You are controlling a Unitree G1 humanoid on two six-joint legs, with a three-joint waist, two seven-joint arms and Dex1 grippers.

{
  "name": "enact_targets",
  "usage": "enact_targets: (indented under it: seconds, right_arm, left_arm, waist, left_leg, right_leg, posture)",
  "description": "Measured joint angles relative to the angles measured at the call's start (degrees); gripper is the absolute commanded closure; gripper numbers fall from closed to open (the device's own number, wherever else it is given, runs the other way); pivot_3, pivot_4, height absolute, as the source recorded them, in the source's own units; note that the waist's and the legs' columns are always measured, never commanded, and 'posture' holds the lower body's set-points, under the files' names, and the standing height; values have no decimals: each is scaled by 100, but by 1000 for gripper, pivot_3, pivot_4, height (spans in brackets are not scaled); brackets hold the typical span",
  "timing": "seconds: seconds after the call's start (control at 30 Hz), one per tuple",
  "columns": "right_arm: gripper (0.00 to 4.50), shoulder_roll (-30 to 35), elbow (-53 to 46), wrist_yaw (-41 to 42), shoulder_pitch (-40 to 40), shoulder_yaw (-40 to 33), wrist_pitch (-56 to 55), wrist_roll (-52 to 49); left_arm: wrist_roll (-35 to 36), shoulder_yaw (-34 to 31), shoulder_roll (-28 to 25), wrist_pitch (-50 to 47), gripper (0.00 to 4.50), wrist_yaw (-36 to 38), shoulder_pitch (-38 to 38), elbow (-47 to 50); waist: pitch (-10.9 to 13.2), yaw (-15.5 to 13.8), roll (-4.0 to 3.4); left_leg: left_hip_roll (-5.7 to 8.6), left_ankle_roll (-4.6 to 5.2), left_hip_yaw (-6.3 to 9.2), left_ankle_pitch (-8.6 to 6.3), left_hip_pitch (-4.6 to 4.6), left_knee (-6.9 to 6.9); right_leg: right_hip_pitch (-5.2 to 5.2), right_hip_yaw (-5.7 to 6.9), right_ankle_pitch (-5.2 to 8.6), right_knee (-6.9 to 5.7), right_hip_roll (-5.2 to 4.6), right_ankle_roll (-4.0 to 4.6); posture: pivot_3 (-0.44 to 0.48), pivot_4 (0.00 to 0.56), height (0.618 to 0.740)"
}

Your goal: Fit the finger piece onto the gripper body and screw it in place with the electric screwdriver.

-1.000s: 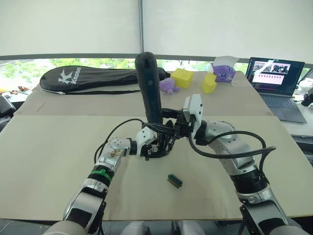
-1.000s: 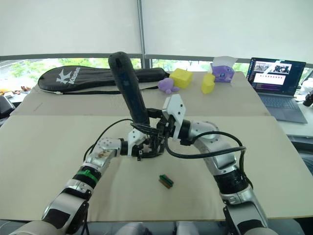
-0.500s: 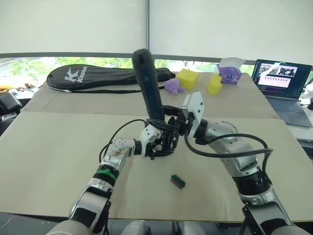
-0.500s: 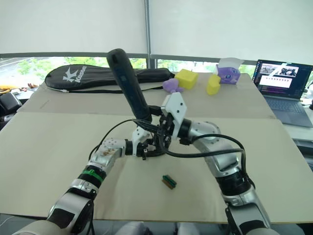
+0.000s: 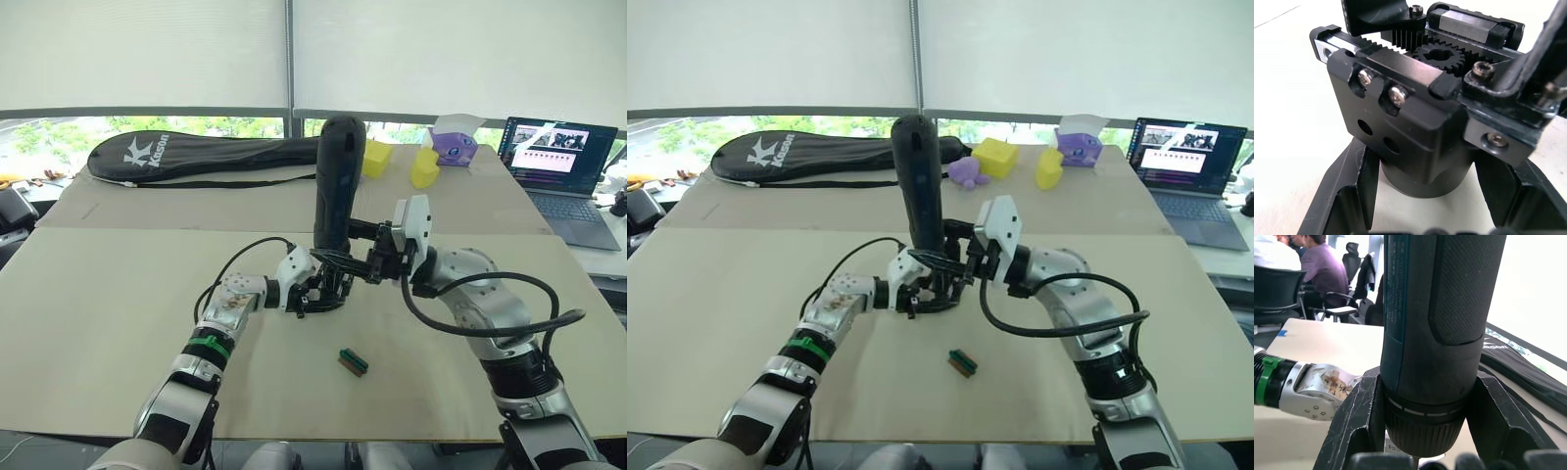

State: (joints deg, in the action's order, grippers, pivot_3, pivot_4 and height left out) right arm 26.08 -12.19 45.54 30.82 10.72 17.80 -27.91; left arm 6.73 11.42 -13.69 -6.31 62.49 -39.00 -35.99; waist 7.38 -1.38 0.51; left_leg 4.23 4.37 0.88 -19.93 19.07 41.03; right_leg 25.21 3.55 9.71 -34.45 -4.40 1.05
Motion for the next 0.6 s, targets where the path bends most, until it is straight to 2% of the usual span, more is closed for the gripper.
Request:
enact_targets:
  seconds: [0.17, 0.6]
  right_arm:
    - [2582, -3, -28, -139, 189, 5, 426, -20]
    - [2582, -6, -27, -171, 209, 11, 491, -20]
  left_arm:
    - [0, 10, 2, 1, 2209, 1, 0, 7]
    - [-1, 10, 2, 5, 2209, -1, 0, 8]
  waist:
    - [0, -2, 0]
    - [0, -1, 0]
  left_leg:
    - [0, 1, 0, -1, 0, -3]
    - [0, 1, 1, 0, 1, -4]
  right_leg:
    - [0, 0, 0, 4, 0, 0]
    - [0, 1, 0, 5, 0, 0]
  posture:
    - [0, 150, 740]
    - [0, 150, 740]
